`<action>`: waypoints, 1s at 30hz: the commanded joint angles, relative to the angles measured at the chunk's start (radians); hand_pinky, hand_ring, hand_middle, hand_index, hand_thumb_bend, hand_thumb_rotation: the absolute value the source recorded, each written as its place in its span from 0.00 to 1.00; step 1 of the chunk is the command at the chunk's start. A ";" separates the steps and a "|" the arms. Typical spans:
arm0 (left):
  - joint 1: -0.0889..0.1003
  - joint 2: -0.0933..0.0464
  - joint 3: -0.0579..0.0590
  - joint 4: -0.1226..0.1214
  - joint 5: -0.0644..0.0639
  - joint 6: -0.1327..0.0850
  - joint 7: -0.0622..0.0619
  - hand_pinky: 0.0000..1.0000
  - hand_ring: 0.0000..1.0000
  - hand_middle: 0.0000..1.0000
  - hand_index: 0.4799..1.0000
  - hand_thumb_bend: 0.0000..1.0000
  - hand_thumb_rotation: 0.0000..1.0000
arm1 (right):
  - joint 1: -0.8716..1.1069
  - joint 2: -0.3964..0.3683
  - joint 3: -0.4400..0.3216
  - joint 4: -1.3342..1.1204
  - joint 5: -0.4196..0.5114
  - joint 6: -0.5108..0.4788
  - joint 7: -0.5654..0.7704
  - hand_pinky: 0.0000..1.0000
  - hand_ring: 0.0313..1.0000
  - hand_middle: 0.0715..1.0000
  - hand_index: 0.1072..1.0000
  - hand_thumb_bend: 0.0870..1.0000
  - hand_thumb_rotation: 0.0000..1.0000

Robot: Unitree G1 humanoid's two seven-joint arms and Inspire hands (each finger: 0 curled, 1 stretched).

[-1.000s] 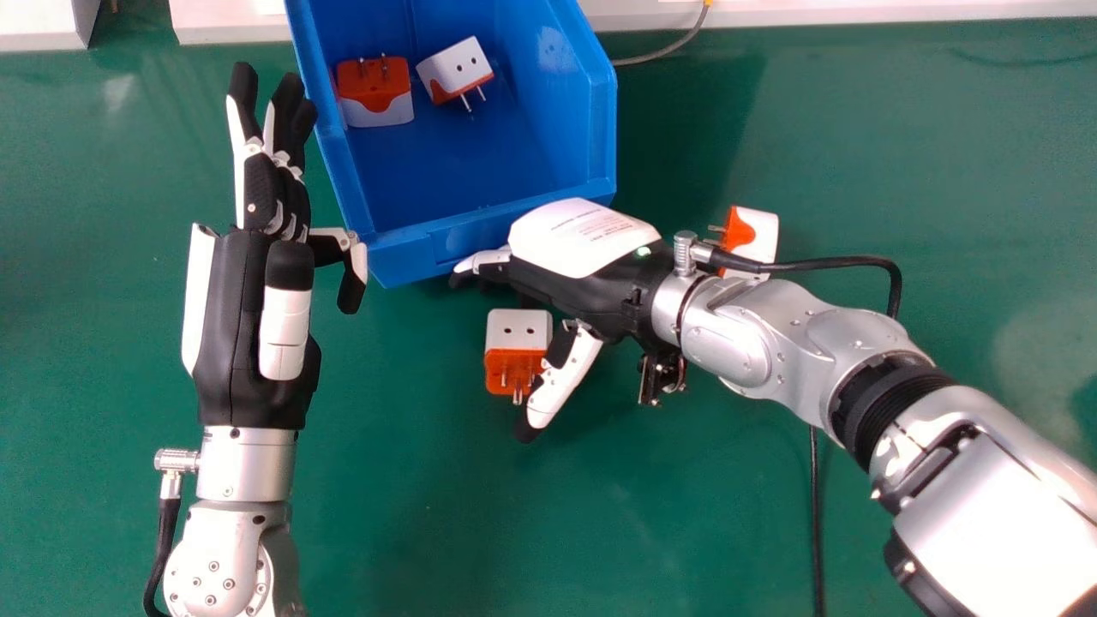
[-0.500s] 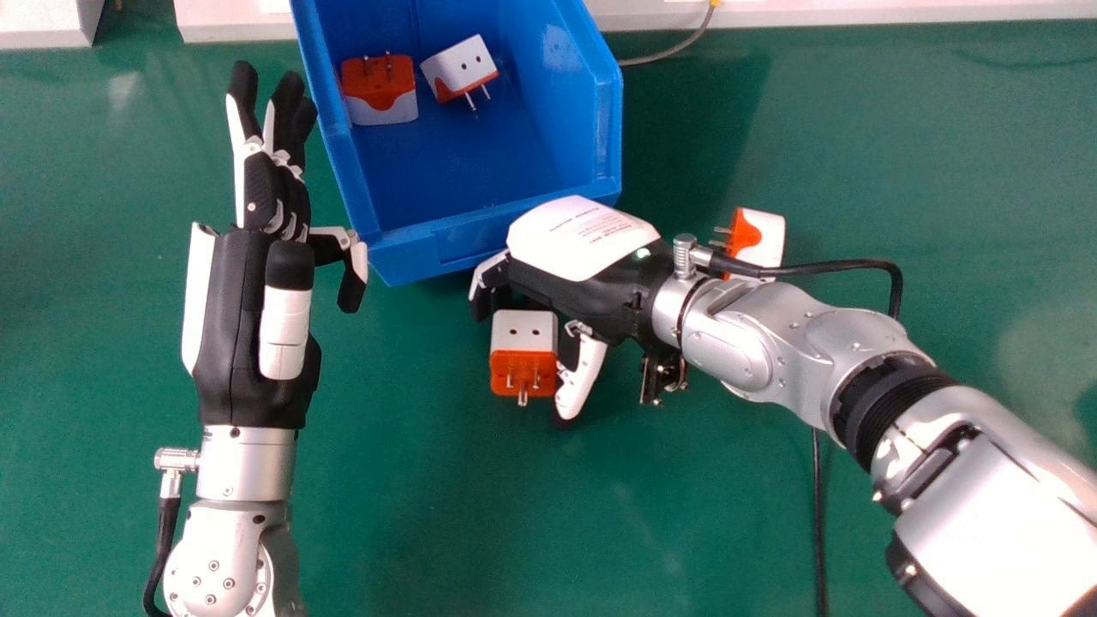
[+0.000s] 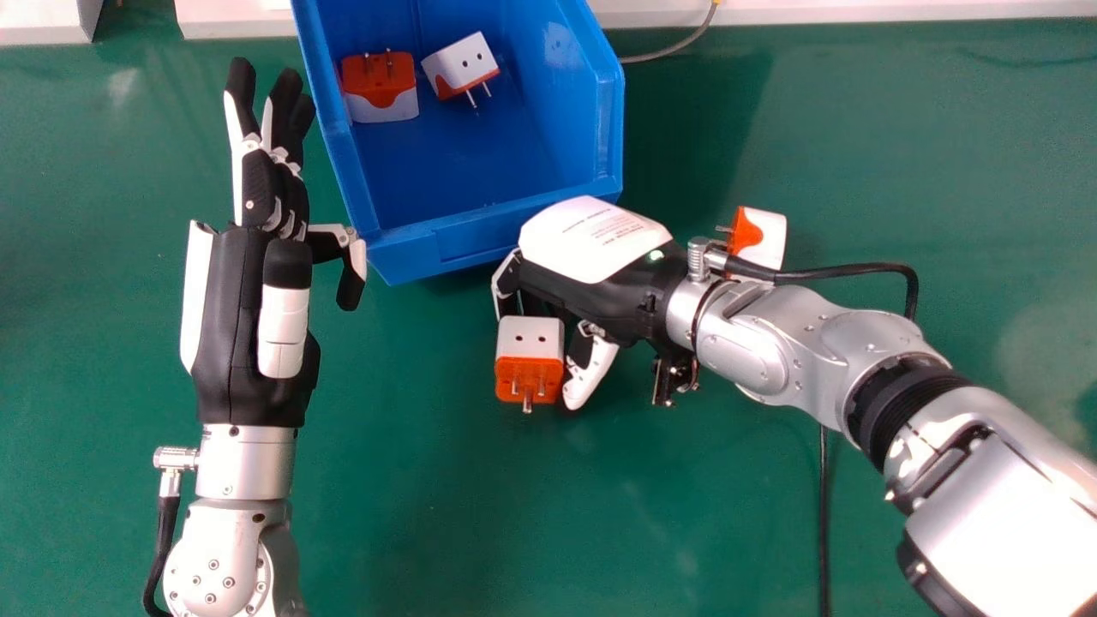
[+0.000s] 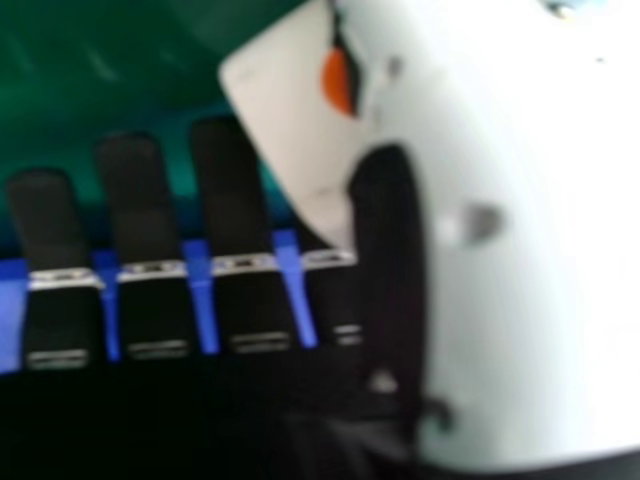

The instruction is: Pick all objects and put in blue box

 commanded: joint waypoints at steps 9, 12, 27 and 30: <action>0.000 0.002 0.000 -0.016 -0.002 -0.011 -0.004 0.00 1.00 1.00 0.98 1.00 0.96 | 0.003 -0.012 -0.053 -0.016 0.031 -0.017 -0.019 0.44 0.44 0.44 0.44 0.50 0.00; -0.002 0.002 0.001 -0.012 -0.003 -0.014 -0.005 0.00 1.00 1.00 0.98 1.00 0.96 | 0.001 -0.014 -0.065 -0.017 0.037 -0.017 -0.018 0.43 0.43 0.44 0.44 0.49 0.00; -0.005 0.002 0.000 -0.006 -0.001 -0.013 -0.007 0.00 1.00 1.00 0.98 1.00 0.96 | 0.017 -0.001 -0.078 -0.016 0.044 0.017 0.023 0.39 0.41 0.42 0.45 0.48 0.00; -0.008 0.000 0.000 -0.004 -0.004 -0.014 -0.009 0.00 1.00 1.00 0.97 1.00 0.96 | 0.016 0.008 -0.090 -0.013 0.064 0.023 0.105 0.39 0.41 0.42 0.45 0.48 0.00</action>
